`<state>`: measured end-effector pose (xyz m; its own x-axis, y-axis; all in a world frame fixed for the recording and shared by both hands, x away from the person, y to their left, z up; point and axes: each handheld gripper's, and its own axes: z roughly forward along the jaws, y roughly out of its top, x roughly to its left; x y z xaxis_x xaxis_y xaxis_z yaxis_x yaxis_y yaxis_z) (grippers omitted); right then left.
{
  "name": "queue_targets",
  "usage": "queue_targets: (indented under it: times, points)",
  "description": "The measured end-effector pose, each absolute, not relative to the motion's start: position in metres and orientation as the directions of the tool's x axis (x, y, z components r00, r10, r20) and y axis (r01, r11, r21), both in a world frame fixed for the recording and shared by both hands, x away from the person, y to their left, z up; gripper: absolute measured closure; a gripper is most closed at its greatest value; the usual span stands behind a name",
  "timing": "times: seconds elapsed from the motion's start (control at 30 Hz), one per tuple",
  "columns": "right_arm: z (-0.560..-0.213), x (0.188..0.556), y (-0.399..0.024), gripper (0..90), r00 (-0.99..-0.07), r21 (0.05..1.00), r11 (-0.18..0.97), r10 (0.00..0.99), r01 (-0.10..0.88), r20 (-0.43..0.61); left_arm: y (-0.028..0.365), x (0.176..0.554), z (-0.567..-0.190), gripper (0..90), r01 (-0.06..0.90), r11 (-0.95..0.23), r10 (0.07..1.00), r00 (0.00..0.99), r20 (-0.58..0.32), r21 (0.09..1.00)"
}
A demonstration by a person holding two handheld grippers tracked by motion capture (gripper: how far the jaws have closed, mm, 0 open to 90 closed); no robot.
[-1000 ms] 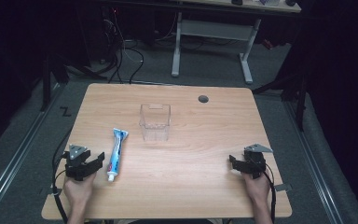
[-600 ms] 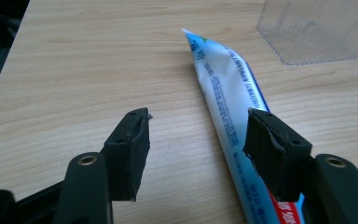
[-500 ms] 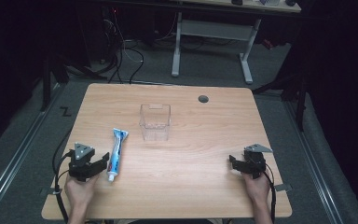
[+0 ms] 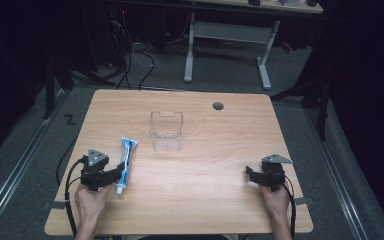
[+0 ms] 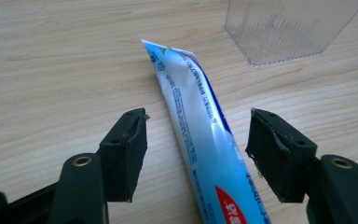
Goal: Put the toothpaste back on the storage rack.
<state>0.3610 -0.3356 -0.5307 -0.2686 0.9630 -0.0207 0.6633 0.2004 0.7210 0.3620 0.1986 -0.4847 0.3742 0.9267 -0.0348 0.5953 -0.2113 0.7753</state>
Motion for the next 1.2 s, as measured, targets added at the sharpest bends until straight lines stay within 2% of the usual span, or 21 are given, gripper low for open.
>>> queue_targets:
  times: [0.17,0.5,1.2]
  points:
    - [-0.531,0.361,-0.336,28.6,-0.268,0.721,0.200,0.963,0.663,-0.020,0.185,0.372,-0.481,41.8,0.619,-0.245,0.923,0.385,-0.017,0.746]
    - [-0.531,0.361,-0.336,28.6,-0.268,0.721,0.200,0.963,0.663,-0.020,0.171,0.389,-0.480,41.5,0.654,-0.287,0.917,0.399,0.003,0.700]
    - [-0.531,0.361,-0.336,28.6,-0.269,0.721,0.200,0.963,0.663,-0.021,0.157,0.423,-0.492,39.9,0.747,-0.246,0.946,0.324,-0.015,0.618]
